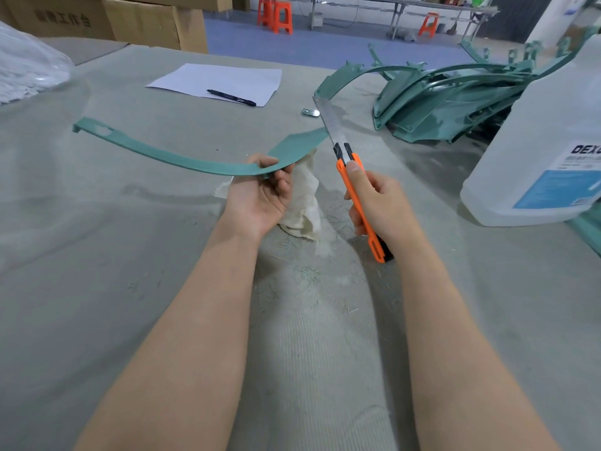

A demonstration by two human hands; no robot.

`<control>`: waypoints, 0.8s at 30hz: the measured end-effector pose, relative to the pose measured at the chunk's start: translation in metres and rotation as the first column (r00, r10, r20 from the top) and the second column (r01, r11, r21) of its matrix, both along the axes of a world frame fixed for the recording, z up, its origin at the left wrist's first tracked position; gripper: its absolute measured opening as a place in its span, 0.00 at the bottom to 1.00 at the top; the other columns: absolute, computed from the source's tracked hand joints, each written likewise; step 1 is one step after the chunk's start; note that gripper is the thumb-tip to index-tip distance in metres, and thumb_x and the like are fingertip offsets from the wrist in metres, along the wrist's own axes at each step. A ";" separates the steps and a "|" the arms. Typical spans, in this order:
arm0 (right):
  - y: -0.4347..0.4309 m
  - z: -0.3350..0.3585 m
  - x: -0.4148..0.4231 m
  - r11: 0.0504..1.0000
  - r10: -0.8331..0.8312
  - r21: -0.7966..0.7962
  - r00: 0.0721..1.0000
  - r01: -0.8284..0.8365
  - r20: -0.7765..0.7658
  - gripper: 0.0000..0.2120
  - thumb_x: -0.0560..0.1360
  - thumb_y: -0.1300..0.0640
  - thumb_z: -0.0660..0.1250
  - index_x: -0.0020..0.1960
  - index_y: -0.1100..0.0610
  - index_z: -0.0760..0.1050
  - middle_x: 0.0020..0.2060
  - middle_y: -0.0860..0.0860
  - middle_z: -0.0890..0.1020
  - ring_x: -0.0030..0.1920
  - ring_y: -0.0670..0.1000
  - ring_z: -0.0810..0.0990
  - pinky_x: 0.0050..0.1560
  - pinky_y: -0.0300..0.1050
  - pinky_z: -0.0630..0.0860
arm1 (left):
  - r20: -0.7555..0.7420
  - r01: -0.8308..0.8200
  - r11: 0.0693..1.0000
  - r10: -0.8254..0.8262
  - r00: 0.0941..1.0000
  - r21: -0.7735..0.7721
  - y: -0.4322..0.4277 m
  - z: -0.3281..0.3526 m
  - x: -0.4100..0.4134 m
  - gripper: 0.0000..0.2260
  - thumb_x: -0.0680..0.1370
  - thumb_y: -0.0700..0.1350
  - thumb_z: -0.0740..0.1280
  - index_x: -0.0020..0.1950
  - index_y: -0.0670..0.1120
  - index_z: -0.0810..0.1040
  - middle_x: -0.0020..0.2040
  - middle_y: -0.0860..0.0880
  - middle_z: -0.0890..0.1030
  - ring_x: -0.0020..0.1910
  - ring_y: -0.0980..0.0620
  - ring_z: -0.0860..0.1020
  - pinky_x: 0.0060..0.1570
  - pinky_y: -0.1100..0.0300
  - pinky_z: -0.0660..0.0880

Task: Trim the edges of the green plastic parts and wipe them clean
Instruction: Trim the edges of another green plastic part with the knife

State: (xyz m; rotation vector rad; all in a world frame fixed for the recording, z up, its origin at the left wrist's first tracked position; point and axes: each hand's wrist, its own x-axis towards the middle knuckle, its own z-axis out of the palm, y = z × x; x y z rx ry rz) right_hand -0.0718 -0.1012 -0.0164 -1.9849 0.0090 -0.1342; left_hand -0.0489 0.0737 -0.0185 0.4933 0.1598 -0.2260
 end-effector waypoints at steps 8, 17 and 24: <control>-0.002 -0.002 0.001 1.000 0.023 0.016 1.000 -0.023 -0.002 0.24 0.77 0.37 0.60 0.38 0.57 0.73 0.24 0.52 0.75 0.23 0.49 0.72 0.25 0.39 0.73 | 0.068 -0.071 0.995 0.066 0.995 0.075 0.000 0.002 -0.002 0.15 0.78 0.37 0.57 0.33 0.41 0.74 0.27 0.46 0.76 0.20 0.58 0.70 0.21 0.70 0.69; -0.003 -0.004 0.001 0.998 0.068 0.014 0.998 -0.068 -0.014 0.23 0.78 0.37 0.59 0.38 0.57 0.74 0.23 0.51 0.75 0.23 0.49 0.72 0.29 0.44 0.73 | 0.123 -0.092 0.992 0.081 0.989 0.087 0.001 0.001 -0.003 0.21 0.78 0.38 0.57 0.26 0.43 0.77 0.27 0.47 0.76 0.20 0.57 0.70 0.22 0.70 0.69; 0.000 -0.001 -0.002 0.992 0.122 -0.014 0.992 -0.122 -0.012 0.23 0.79 0.39 0.59 0.39 0.58 0.74 0.23 0.52 0.75 0.23 0.50 0.72 0.29 0.43 0.73 | 0.124 -0.092 0.993 0.082 0.989 0.074 0.000 0.000 -0.002 0.19 0.78 0.38 0.57 0.27 0.43 0.77 0.28 0.48 0.76 0.21 0.58 0.70 0.22 0.70 0.69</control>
